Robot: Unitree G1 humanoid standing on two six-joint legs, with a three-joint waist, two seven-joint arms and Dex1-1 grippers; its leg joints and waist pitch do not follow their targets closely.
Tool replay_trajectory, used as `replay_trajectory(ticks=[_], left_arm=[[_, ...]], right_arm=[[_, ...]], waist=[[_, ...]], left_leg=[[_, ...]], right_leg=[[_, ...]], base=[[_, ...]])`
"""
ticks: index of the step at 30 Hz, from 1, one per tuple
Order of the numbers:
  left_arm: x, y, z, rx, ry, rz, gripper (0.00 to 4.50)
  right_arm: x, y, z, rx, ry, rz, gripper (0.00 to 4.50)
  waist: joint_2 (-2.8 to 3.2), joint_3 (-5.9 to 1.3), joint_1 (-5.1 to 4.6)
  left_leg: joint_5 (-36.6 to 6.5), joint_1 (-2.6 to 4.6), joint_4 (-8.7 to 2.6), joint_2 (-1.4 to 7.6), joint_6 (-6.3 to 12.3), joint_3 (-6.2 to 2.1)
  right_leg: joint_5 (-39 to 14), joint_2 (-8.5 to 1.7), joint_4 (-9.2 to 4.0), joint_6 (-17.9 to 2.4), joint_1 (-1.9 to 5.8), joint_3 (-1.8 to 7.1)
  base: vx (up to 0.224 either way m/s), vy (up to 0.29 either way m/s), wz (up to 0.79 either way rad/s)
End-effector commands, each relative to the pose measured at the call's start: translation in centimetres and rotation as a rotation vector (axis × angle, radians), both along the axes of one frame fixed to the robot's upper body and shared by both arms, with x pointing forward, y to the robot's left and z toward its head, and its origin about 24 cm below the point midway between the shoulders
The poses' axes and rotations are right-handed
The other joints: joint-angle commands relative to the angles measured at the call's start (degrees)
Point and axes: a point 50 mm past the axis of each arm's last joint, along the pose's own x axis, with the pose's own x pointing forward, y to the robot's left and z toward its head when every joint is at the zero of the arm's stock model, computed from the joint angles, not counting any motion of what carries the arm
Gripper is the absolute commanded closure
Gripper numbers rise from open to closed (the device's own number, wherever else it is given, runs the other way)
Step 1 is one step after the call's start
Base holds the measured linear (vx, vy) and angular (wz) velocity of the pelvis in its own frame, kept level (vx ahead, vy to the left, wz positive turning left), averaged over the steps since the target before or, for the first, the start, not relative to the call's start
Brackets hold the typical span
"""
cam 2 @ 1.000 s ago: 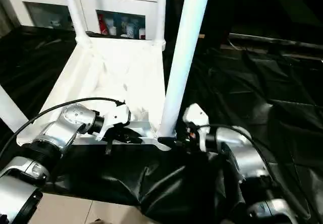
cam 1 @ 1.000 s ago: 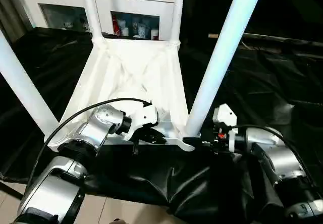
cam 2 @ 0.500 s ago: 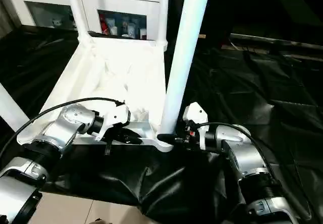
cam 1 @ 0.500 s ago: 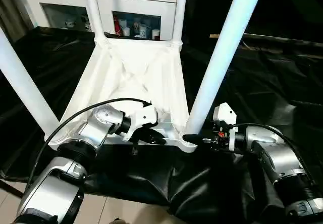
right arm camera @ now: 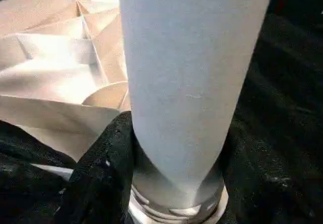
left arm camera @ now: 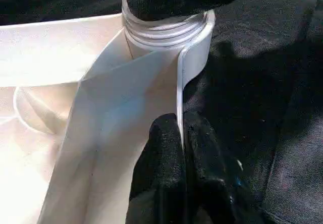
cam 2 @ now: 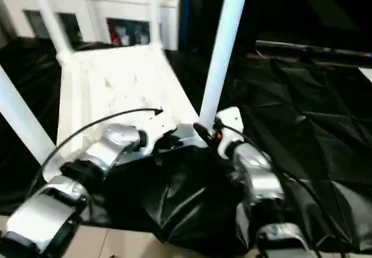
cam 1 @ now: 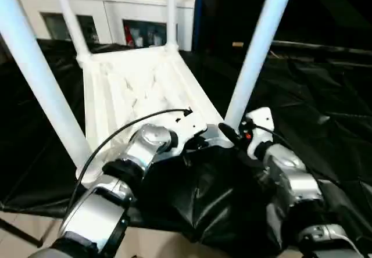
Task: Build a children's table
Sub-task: Rotate leg to tighten
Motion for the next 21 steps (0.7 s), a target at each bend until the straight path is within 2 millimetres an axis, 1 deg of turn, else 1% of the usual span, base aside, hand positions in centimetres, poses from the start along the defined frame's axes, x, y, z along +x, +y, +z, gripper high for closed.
replay_trajectory(ticks=[1,2,3,4,5,6,7,8,9,10,11,12,13,14,15,17,19,20,21], left_arm=[[0.0,-2.5,1.0,-0.051,-0.051,-0.030,4.50],[0.0,-2.4,1.0,-0.057,-0.050,-0.040,4.50],[0.0,-2.2,1.0,-0.059,-0.043,-0.053,4.50],[-0.2,-1.8,0.9,-0.057,-0.032,-0.082,4.50],[-0.2,-1.8,0.9,-0.057,-0.031,-0.085,4.50],[-0.7,-0.8,0.6,-0.040,-0.006,-0.165,4.50],[-0.9,-0.5,0.6,-0.044,-0.007,-0.189,4.50],[-1.0,-0.2,0.6,-0.048,-0.008,-0.207,4.50],[-1.2,0.2,0.6,-0.061,0.008,-0.227,4.50],[-1.5,1.0,0.6,-0.076,0.026,-0.269,4.50],[-1.8,1.7,0.6,-0.076,0.042,-0.304,4.50],[-2.0,2.0,0.6,-0.075,0.049,-0.321,4.50],[-2.4,2.7,0.7,-0.084,0.069,-0.363,4.50],[-2.5,3.0,0.7,-0.089,0.079,-0.378,4.50],[-2.8,3.4,0.8,-0.098,0.095,-0.400,4.50],[-3.1,4.1,1.0,-0.098,0.112,-0.432,4.50],[-3.4,5.0,1.1,-0.080,0.140,-0.466,4.50],[-3.5,5.2,1.1,-0.075,0.145,-0.473,4.50],[-3.5,5.4,1.2,-0.073,0.148,-0.477,4.50]], right_arm=[[-1.3,4.2,-1.5,0.024,0.081,0.214,1.93],[-1.2,4.0,-1.4,0.039,0.079,0.225,1.79],[-1.2,3.7,-1.1,0.043,0.070,0.244,1.74],[-1.3,3.3,-0.9,0.042,0.059,0.277,1.74],[-1.3,3.3,-0.8,0.041,0.058,0.280,1.66],[-1.8,2.2,-0.3,0.029,0.049,0.372,1.52],[-2.0,1.9,-0.2,0.025,0.052,0.406,1.38],[-2.1,1.6,0.0,0.021,0.055,0.435,1.38],[-2.5,1.0,0.2,0.008,0.053,0.489,1.38],[-3.1,0.2,0.5,-0.017,0.054,0.572,1.38],[-3.4,-0.4,0.8,-0.036,0.062,0.622,1.38],[-3.6,-0.7,0.9,-0.045,0.067,0.644,1.38],[-3.8,-1.4,1.2,-0.064,0.073,0.683,1.38],[-3.9,-1.6,1.3,-0.071,0.075,0.694,1.38],[-4.0,-2.0,1.5,-0.079,0.078,0.714,1.38],[-4.1,-2.4,1.8,-0.088,0.082,0.742,1.38],[-4.2,-2.7,1.9,-0.096,0.096,0.777,1.38],[-4.3,-2.7,1.9,-0.098,0.101,0.785,1.38],[-4.3,-2.7,1.9,-0.097,0.105,0.794,1.38]], waist=[[-0.28,-2.31,-0.17],[-0.42,-2.31,-0.25],[-0.54,-2.23,-0.40],[-0.48,-2.26,-0.36],[-0.51,-2.30,-0.31],[-1.24,-2.24,-0.22],[-0.92,-2.35,0.20],[-0.91,-2.38,0.24],[-1.16,-2.38,0.26],[-1.13,-2.55,0.68],[-1.27,-2.60,0.75],[-1.16,-2.70,1.03],[-1.14,-2.68,1.34],[-1.03,-2.80,1.42],[-1.12,-2.91,1.61],[-0.92,-3.25,1.96],[-1.11,-3.62,2.61],[-1.01,-3.69,2.84],[-1.00,-3.62,2.82]], left_leg=[[-21.5,0.78,-4.47,1.58,1.00,-1.73],[-21.7,0.80,-4.47,1.62,1.01,-1.73],[-22.4,0.82,-4.51,1.59,1.13,-1.70],[-22.5,0.90,-4.42,1.55,1.42,-1.69],[-22.2,0.82,-4.38,1.51,1.70,-1.66],[-21.3,0.66,-4.47,1.57,2.37,-1.65],[-20.2,0.62,-4.37,1.76,2.97,-1.61],[-19.5,0.53,-4.40,1.82,3.32,-1.49],[-19.0,0.46,-4.35,1.86,3.54,-1.41],[-17.4,0.50,-4.31,1.99,3.99,-1.30],[-16.6,0.30,-4.27,2.00,4.21,-1.29],[-14.8,0.06,-4.23,2.12,4.50,-1.22],[-14.2,0.37,-4.27,2.28,4.54,-1.16],[-13.7,0.32,-4.15,2.27,4.70,-0.99],[-12.6,0.32,-4.07,2.30,4.74,-0.83],[-10.2,0.25,-3.83,2.37,5.12,-0.67],[-5.9,-0.04,-3.44,2.30,6.49,-0.49],[-5.2,0.05,-3.35,2.36,6.83,-0.46],[-4.9,-0.19,-3.28,2.28,7.40,-0.41]], right_leg=[[-28.7,-4.47,-6.40,-7.1,1.04,1.89],[-28.3,-4.44,-6.31,-7.4,1.02,1.89],[-28.1,-4.39,-6.30,-7.7,1.00,1.91],[-28.5,-4.53,-6.33,-7.8,1.04,1.99],[-28.3,-4.57,-6.37,-7.8,1.11,2.06],[-28.4,-4.66,-6.45,-7.7,1.29,2.09],[-27.0,-4.79,-6.19,-7.9,1.44,2.32],[-25.7,-4.76,-6.12,-8.2,1.47,2.43],[-24.7,-4.73,-5.98,-8.4,1.47,2.46],[-21.9,-4.82,-5.56,-9.5,1.61,2.53],[-20.8,-4.84,-5.35,-9.8,1.82,2.51],[-17.8,-4.76,-4.84,-10.5,2.10,2.55],[-16.1,-4.73,-4.66,-11.3,2.04,2.51],[-15.0,-4.67,-4.44,-11.8,2.01,2.51],[-13.1,-4.57,-4.17,-12.4,2.12,2.45],[-8.7,-4.49,-3.55,-13.5,2.17,2.44],[-1.3,-4.27,-2.57,-14.8,2.31,2.35],[0.1,-4.28,-2.34,-15.2,2.22,2.33],[1.6,-4.22,-2.18,-15.5,2.20,2.27]], base=[[0.000,0.000,0.00],[0.000,0.000,0.00],[0.000,0.000,0.00],[0.000,0.000,0.00],[0.000,0.000,0.00],[0.000,0.000,0.00],[0.000,0.000,0.00],[0.000,0.000,0.00],[0.000,0.000,0.00],[0.000,0.000,0.00],[0.000,0.000,0.00],[0.000,0.000,0.00],[0.000,0.000,0.00],[0.051,-0.012,0.03],[0.051,-0.012,0.03],[0.000,0.000,0.00],[0.000,0.000,0.00],[0.000,0.000,0.00],[0.000,0.000,0.00]])
